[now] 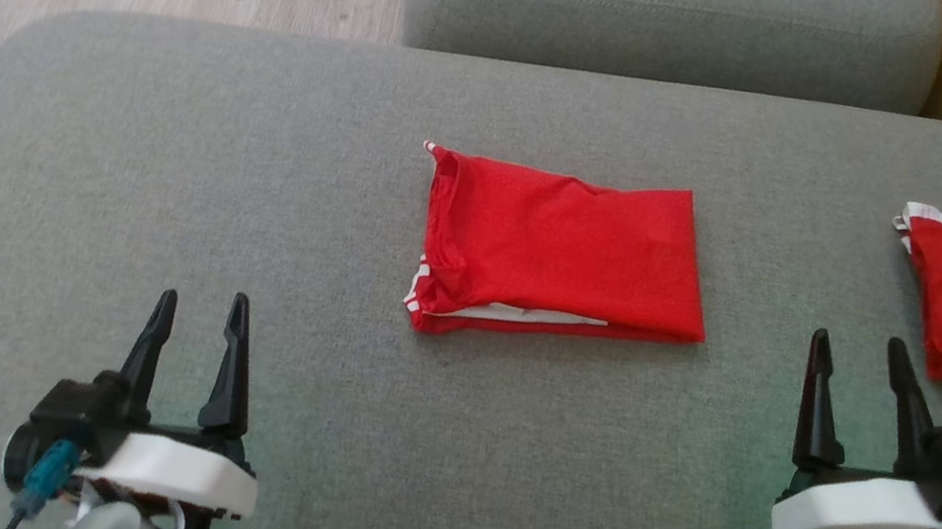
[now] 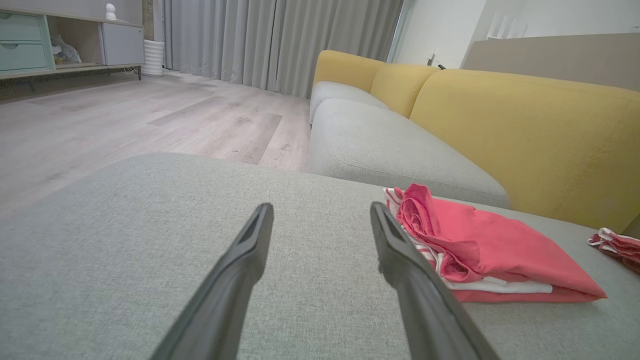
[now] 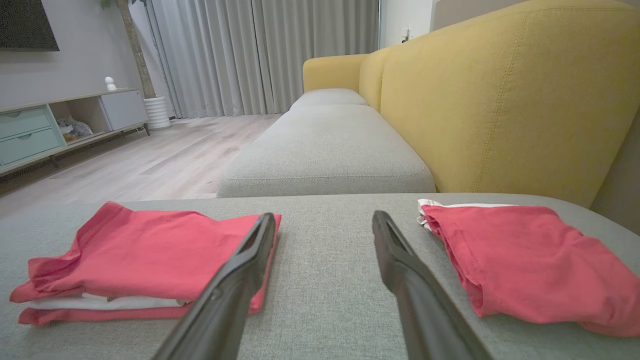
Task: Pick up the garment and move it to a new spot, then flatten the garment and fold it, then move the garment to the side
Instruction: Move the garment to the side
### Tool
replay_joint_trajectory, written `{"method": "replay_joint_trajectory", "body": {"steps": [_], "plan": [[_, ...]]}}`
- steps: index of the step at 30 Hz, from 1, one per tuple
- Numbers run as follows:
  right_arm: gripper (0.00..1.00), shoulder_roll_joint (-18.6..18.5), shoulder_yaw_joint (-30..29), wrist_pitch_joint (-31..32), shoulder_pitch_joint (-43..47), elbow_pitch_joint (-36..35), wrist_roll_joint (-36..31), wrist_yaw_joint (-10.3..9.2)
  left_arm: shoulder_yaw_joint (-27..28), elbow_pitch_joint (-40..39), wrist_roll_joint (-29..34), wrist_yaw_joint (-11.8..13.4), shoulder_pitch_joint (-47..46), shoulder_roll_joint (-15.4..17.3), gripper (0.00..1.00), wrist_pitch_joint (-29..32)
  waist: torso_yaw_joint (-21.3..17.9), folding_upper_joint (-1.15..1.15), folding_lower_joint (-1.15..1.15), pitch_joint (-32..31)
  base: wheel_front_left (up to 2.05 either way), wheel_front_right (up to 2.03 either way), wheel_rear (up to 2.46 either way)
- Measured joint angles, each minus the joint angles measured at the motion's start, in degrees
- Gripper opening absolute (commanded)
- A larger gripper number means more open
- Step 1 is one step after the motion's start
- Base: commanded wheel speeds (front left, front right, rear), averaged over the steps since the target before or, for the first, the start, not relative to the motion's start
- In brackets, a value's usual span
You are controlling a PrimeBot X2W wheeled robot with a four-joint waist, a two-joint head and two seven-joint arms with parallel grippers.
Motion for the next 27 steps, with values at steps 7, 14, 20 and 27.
{"method": "replay_joint_trajectory", "body": {"steps": [7, 14, 20, 27], "plan": [[1.0, 0.0, -0.57, 0.31, -2.79, 1.11, -0.43, 0.0, -1.23, -0.33, -0.45, 0.02, -2.41, -0.01, 1.0, 0.0, 1.34, 0.0, 0.0, 2.82, 0.0, 0.0, 0.0], [1.0, -0.04, -0.75, 6.39, -15.45, 9.66, 1.1, 0.0, -4.16, -0.59, -0.88, 0.43, -7.53, -0.03, 1.0, 0.0, 4.86, 0.0, 0.02, 8.65, 0.0, 0.0, 0.0], [1.0, -0.1, -1.63, 12.8, -22.46, 21.54, 3.42, 0.0, -5.33, -0.47, -1.87, 0.54, -9.69, -0.07, 1.0, 0.0, 8.25, -0.01, 0.02, 12.59, 0.0, 0.0, 0.0], [0.39, -1.36, -1.69, 13.39, -28.31, 29.58, -0.04, 0.0, -6.14, -0.09, -2.46, 0.6, -10.56, -0.08, 1.0, 0.0, 11.13, 0.0, 0.02, 14.11, 0.0, 0.0, 0.0]]}}
